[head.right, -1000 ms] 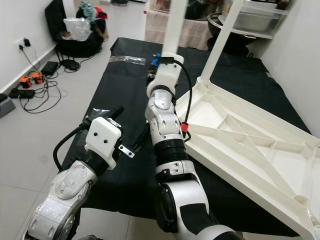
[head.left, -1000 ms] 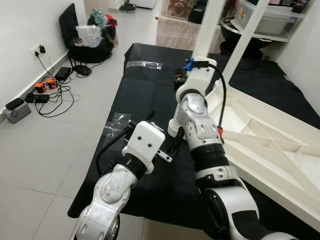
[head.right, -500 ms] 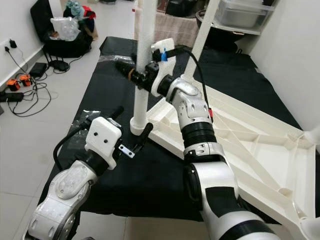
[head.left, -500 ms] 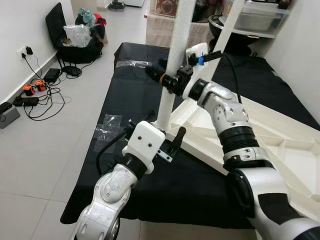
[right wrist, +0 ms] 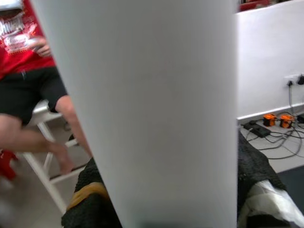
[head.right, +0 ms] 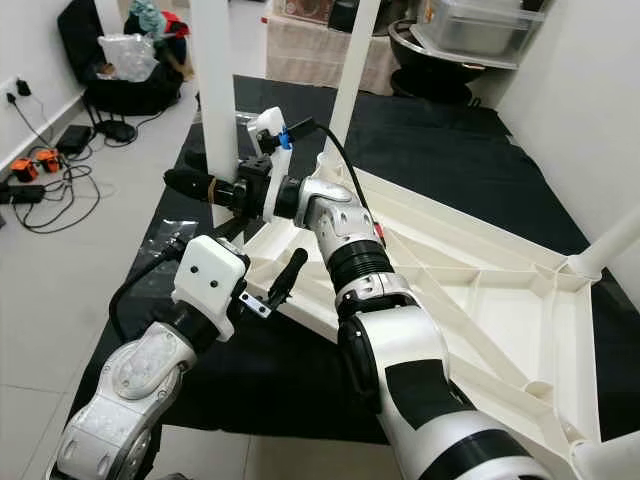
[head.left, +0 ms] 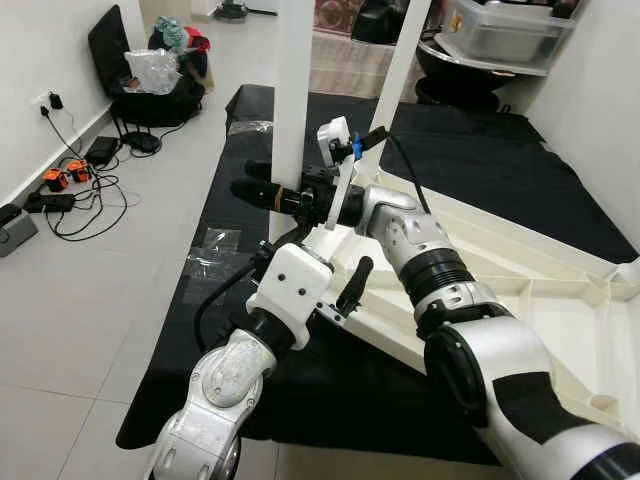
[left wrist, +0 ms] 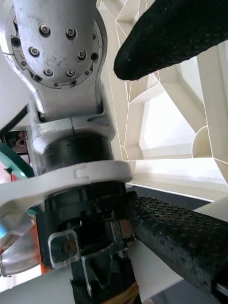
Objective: Building children table
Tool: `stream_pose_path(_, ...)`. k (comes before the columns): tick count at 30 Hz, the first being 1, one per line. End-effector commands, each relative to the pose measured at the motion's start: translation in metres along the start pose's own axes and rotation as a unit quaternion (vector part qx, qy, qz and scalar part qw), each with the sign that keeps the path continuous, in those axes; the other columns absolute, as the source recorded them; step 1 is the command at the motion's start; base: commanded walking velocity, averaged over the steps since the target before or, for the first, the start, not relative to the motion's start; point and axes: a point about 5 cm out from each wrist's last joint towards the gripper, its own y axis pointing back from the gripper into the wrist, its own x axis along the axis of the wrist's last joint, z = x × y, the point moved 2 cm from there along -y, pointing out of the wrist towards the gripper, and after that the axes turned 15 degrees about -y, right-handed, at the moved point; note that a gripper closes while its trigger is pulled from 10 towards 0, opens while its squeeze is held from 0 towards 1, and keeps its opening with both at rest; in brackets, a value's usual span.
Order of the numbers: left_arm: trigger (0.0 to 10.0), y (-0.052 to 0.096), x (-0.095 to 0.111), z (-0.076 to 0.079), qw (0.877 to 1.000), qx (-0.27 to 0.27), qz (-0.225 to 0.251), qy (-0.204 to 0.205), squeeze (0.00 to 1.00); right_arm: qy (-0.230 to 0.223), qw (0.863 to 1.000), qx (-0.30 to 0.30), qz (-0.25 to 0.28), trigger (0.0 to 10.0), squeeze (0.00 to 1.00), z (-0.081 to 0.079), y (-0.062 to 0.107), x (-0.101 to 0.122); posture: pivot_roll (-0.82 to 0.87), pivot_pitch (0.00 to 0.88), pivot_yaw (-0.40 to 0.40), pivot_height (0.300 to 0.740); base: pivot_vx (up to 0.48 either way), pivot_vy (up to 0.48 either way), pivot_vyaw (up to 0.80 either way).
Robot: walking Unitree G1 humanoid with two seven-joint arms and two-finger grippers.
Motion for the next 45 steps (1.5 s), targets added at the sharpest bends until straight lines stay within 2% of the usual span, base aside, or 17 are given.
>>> stream_pose_path(1, 10.0, 0.000, 0.005, 0.001, 1.000, 0.004, 0.008, 0.004, 0.00, -0.007, 1.000, -0.015, 0.009, 0.0, 0.00, 0.002, -0.004, 0.000, 0.11, 0.069, -0.153, 0.740, 0.000, 0.000, 0.00)
stream_pose_path(10, 10.0, 0.000, 0.003, 0.001, 1.000, 0.002, 0.007, 0.005, 0.00, 0.023, 0.964, -0.242, 0.106, 0.0, 0.00, 0.035, 0.016, 0.023, 0.09, 0.061, -0.141, 0.740, 0.000, 0.000, 0.00)
stream_pose_path(12, 10.0, -0.001, 0.003, 0.001, 1.000, 0.001, 0.009, 0.005, 0.00, 0.017, 0.883, -0.444, 0.153, 0.0, 0.00, 0.057, 0.040, 0.029, 0.09, 0.059, -0.137, 0.740, 0.000, 0.000, 0.00)
stream_pose_path(13, 10.0, -0.001, 0.003, 0.001, 1.000, 0.001, 0.009, 0.005, 0.00, 0.017, 0.883, -0.444, 0.153, 0.0, 0.00, 0.057, 0.040, 0.029, 0.09, 0.059, -0.137, 0.740, 0.000, 0.000, 0.00)
stream_pose_path(14, 10.0, -0.001, 0.003, 0.001, 1.000, 0.001, 0.009, 0.005, 0.00, 0.006, 0.834, -0.525, 0.168, 0.0, 0.00, 0.065, 0.054, 0.027, 0.09, 0.060, -0.137, 0.740, 0.000, 0.000, 0.00)
stream_pose_path(17, 10.0, -0.001, 0.003, 0.001, 1.000, 0.001, 0.009, 0.005, 0.00, 0.008, 0.792, -0.587, 0.169, 0.0, 0.00, 0.069, 0.067, 0.023, 0.09, 0.060, -0.137, 0.740, 0.000, 0.000, 0.00)
stream_pose_path(18, 10.0, -0.001, 0.003, 0.001, 1.000, 0.000, 0.009, 0.005, 0.00, 0.012, 0.748, -0.637, 0.185, 0.0, 0.00, 0.069, 0.076, 0.020, 0.08, 0.058, -0.134, 0.740, 0.000, 0.000, 0.00)
stream_pose_path(23, 10.0, -0.001, 0.003, 0.001, 1.000, 0.001, 0.008, 0.005, 0.00, 0.006, 0.700, -0.675, 0.234, 0.0, 0.00, 0.051, 0.069, 0.020, 0.09, 0.058, -0.134, 0.740, 0.000, 0.000, 0.00)
stream_pose_path(26, 10.0, 0.000, 0.002, 0.001, 1.000, 0.001, 0.008, 0.004, 0.00, -0.003, 0.713, -0.660, 0.237, 0.0, 0.00, 0.044, 0.052, 0.021, 0.09, 0.058, -0.134, 0.740, 0.000, 0.000, 0.00)
stream_pose_path(27, 10.0, 0.000, 0.002, 0.001, 1.000, 0.001, 0.008, 0.004, 0.00, -0.012, 0.732, -0.639, 0.237, 10.0, 0.00, 0.042, 0.041, 0.021, 0.08, 0.058, -0.135, 0.740, 0.000, 0.000, 0.00)
stream_pose_path(28, 10.0, -0.001, 0.002, 0.001, 1.000, 0.001, 0.007, 0.004, 0.00, -0.012, 0.753, -0.612, 0.241, 10.0, 1.00, 0.039, 0.031, 0.024, 0.08, 0.058, -0.132, 0.740, 0.000, 0.000, 0.00)
stream_pose_path(34, 10.0, -0.001, 0.002, 0.001, 1.000, 0.001, 0.008, 0.005, 0.00, 0.003, 0.765, -0.590, 0.258, 10.0, 1.00, 0.032, 0.021, 0.037, 0.08, 0.058, -0.133, 0.740, 0.000, 0.000, 0.00)
stream_pose_path(35, 10.0, -0.001, 0.002, 0.001, 1.000, 0.001, 0.007, 0.005, 0.00, 0.020, 0.769, -0.585, 0.257, 10.0, 0.00, 0.032, 0.022, 0.043, 0.08, 0.058, -0.134, 0.740, 0.000, 0.000, 0.00)
stream_pose_path(38, 10.0, -0.001, 0.002, 0.001, 1.000, 0.001, 0.007, 0.004, 0.00, 0.033, 0.789, -0.560, 0.250, 10.0, 0.00, 0.031, 0.020, 0.048, 0.09, 0.057, -0.135, 0.740, 0.000, 0.000, 0.00)
stream_pose_path(39, 10.0, -0.001, 0.002, 0.001, 1.000, 0.001, 0.007, 0.004, 0.00, 0.040, 0.803, -0.542, 0.243, 10.0, 0.00, 0.031, 0.018, 0.051, 0.09, 0.057, -0.135, 0.740, 0.000, 0.000, 0.00)
stream_pose_path(43, 10.0, 0.000, 0.002, 0.001, 1.000, 0.001, 0.008, 0.005, 0.00, 0.063, 0.954, -0.287, 0.066, 10.0, 0.00, 0.030, 0.018, 0.030, 0.08, 0.048, -0.136, 0.740, 0.000, 0.000, 0.00)
stream_pose_path(45, 10.0, 0.000, 0.002, 0.002, 1.000, 0.000, 0.009, 0.006, 0.00, 0.067, 0.970, -0.230, 0.032, 10.0, 0.00, 0.028, 0.024, 0.023, 0.09, 0.044, -0.139, 0.740, 0.000, 0.000, 0.00)
